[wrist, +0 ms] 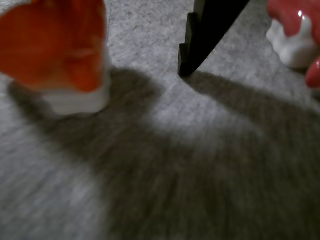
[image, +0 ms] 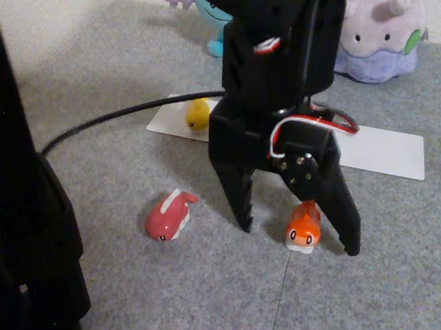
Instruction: Wooper wants to eat egg sudhi, and Goomy wants to eat shrimp sushi
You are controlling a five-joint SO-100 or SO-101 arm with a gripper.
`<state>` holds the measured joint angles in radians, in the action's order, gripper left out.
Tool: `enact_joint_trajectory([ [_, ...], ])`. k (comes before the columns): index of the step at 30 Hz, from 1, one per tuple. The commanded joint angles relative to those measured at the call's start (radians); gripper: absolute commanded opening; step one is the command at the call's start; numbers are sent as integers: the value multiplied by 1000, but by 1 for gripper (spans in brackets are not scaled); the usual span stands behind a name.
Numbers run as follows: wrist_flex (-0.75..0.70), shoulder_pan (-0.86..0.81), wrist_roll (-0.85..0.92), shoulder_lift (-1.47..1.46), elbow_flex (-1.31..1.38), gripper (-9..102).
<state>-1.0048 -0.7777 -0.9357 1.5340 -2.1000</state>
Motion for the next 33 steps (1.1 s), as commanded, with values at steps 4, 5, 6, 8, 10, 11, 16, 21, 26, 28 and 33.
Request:
enact_joint_trajectory([
  [4, 17, -25, 2, -41, 25, 29],
  [5, 17, -29, 2, -41, 25, 27],
  [6, 17, -32, 2, -41, 25, 24],
  [8, 17, -35, 2, -41, 25, 19],
  [10, 17, -35, 2, -41, 25, 14],
  [11, 17, -35, 2, -41, 25, 12],
  [16, -9, -46, -37, -40, 57, 3],
  [21, -204, -35, -78, -40, 261, 2],
  [26, -407, -17, -137, -60, 629, 2],
  [28, -474, 2, -143, -87, 778, 2],
  [33, -618, 32, -158, -259, 1117, 2],
])
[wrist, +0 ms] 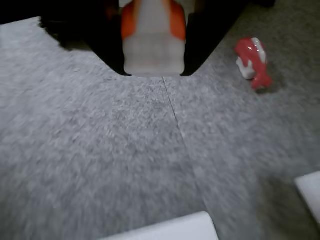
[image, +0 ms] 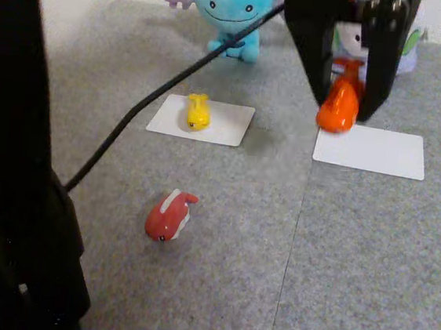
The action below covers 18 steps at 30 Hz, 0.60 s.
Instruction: Wooper wants to eat egg sudhi, and Goomy wants to eat shrimp sushi
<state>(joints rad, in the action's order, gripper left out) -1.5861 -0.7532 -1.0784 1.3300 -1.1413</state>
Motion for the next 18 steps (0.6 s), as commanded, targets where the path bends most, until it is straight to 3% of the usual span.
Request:
enact_joint_trajectory([
  [1, -48, 11, -25, -100, 219, 2],
  [12, -14, 61, -54, -580, 736, 2],
  [18, 78, 81, -52, -699, 844, 2],
])
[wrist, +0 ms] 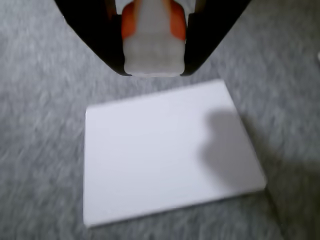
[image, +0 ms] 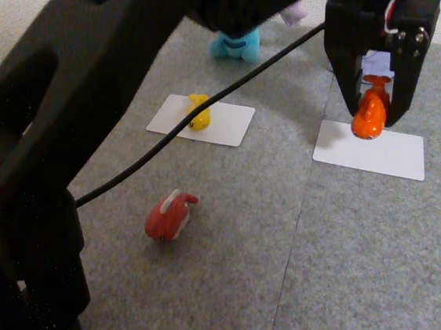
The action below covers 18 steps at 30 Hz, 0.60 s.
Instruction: Wooper wants to eat egg sudhi, and Goomy wants to eat shrimp sushi
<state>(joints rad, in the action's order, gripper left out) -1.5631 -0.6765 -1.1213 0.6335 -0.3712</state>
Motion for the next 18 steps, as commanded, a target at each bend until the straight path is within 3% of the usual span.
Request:
enact_joint_trajectory([
  [1, 66, 9, -9, -17, 74, 2],
  [18, 207, 57, -35, -100, 75, 2],
])
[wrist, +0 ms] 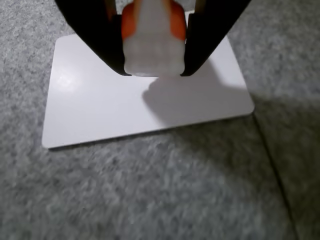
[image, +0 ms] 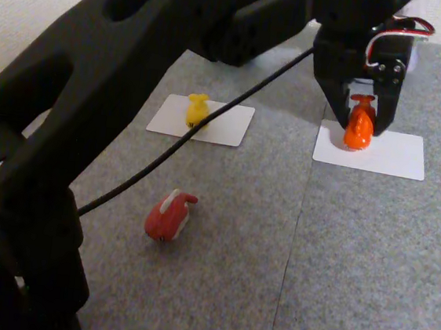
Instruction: Wooper wants to eat egg sudhi, and Goomy wants to eat shrimp sushi
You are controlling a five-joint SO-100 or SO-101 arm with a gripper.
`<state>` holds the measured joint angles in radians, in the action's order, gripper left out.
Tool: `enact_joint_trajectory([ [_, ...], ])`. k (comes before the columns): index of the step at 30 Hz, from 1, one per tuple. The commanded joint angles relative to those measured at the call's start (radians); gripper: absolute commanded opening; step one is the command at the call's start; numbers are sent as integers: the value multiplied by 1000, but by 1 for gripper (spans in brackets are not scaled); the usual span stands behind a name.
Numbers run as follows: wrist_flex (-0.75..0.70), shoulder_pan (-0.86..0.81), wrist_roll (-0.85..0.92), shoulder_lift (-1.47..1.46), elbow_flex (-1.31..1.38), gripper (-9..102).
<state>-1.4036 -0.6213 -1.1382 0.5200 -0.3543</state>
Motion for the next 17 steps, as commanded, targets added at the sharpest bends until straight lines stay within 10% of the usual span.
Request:
enact_joint_trajectory([
  [1, 46, 5, -18, 12, 58, 2],
  [10, 28, -6, -5, 12, 58, 4],
  [17, 26, -9, -18, 14, 58, 25],
])
